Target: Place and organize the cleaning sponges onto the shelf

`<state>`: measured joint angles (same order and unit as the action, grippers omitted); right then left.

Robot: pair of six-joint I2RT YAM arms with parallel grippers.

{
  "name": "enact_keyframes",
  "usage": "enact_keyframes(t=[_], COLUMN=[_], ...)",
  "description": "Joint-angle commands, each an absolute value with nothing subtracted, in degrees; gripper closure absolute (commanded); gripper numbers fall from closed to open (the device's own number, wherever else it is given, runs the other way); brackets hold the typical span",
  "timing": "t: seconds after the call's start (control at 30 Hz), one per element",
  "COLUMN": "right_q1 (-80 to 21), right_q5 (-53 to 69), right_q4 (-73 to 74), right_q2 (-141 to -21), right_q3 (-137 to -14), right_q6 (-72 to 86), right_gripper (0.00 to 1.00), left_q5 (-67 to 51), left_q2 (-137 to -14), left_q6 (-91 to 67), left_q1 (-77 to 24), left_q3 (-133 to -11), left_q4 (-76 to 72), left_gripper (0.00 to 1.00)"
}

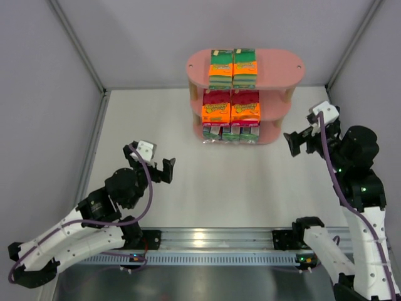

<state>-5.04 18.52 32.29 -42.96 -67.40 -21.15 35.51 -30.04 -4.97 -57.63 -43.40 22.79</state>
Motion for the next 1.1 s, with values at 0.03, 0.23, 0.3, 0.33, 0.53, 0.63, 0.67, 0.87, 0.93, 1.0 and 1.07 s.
enact_keyframes(t=[0.03,0.23,0.3,0.33,0.53,0.63,0.67,0.87,0.93,1.0,1.07], right_q1=[-3.96,-2.11,-1.32,-1.23,2.72,3.16,3.25,3.43,4.21,4.74,5.62], right_q5=[16.62,8.19,7.47,7.56,3.79,1.59,1.58,0.26,0.18,0.26,1.05], right_q4=[36.48,31.83,30.15,29.71,23.30,21.54,21.36,20.83,20.74,20.92,21.09], right_q2=[-37.29,-29.64,-28.92,-28.74,-27.77,-27.34,-27.33,-26.90,-26.28,-26.10,-26.10], right_q3=[-60.66,-50.55,-47.47,-46.68,-40.79,-37.98,-37.97,-38.23,-38.06,-38.14,-38.14], right_q6=[-16.55,-8.63,-7.56,-6.17,-1.50,-0.35,1.48,2.81,3.16,3.69,3.95], right_gripper=[0.00,0.00,0.00,0.01,0.01,0.00,0.01,0.01,0.01,0.00,0.00], left_q5=[39.90,41.05,41.13,41.22,41.31,41.40,41.40,40.78,40.78,40.87,40.96], left_q2=[-32.25,-33.40,-33.40,-33.22,-31.99,-32.08,-32.17,-33.66,-33.58,-33.23,-32.78], left_q6=[-2.38,-1.41,-1.58,-1.84,-2.55,-2.64,-2.46,-2.37,-2.37,-2.37,-2.37], left_q1=[-57.48,-57.48,-57.48,-57.48,-57.48,-57.48,-57.48,-57.48,-57.48,-57.48,-57.39], left_q3=[-45.79,-44.91,-44.04,-43.69,-40.78,-40.52,-40.34,-40.34,-40.34,-40.25,-40.08], left_q4=[23.81,24.08,24.08,24.08,23.99,23.99,23.99,23.99,23.99,24.08,24.08], left_gripper=[0.02,0.02,0.02,0.02,0.02,0.02,0.02,0.02,0.02,0.02,0.02])
